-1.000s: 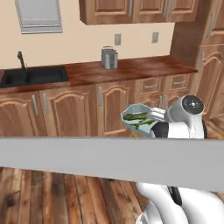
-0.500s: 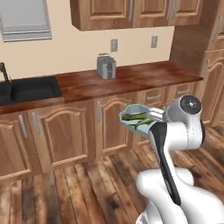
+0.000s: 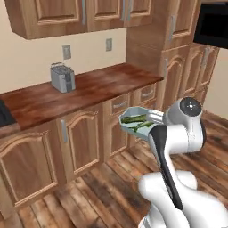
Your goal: Place the tupperware containing the fish and squash meal in the microwave. Close the microwave door and press the start button to reheat the meal.
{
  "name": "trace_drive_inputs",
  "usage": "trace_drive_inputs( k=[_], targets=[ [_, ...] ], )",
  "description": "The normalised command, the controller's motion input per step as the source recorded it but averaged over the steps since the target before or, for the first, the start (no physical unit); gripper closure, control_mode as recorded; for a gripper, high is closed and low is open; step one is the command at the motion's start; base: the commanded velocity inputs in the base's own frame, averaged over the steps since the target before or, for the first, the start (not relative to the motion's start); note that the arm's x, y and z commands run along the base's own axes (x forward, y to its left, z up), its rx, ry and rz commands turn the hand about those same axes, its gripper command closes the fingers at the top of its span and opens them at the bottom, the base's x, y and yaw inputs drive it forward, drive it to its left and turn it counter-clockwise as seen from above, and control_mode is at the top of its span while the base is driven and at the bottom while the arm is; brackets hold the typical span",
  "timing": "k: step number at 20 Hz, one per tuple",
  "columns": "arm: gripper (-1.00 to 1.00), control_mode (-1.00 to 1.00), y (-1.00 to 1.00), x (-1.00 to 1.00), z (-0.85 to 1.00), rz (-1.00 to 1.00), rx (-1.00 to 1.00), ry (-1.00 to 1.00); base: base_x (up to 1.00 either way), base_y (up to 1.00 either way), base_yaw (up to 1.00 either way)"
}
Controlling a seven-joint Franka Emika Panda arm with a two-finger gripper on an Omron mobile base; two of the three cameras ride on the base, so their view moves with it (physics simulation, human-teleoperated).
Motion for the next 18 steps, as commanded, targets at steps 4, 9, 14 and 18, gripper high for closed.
trace_drive_inputs(
  k=[4, 9, 14, 18],
  targets=[
    [1.0, 1.0, 0.0, 0.0, 0.0, 0.0, 0.0, 0.0, 0.55, -0.1, -0.64],
    [1.0, 1.0, 0.0, 0.0, 0.0, 0.0, 0.0, 0.0, 0.51, -0.1, -0.65],
    [1.0, 1.0, 0.0, 0.0, 0.0, 0.0, 0.0, 0.0, 0.54, -0.09, -0.64],
    [1.0, 1.0, 0.0, 0.0, 0.0, 0.0, 0.0, 0.0, 0.63, -0.02, -0.61]
  ],
)
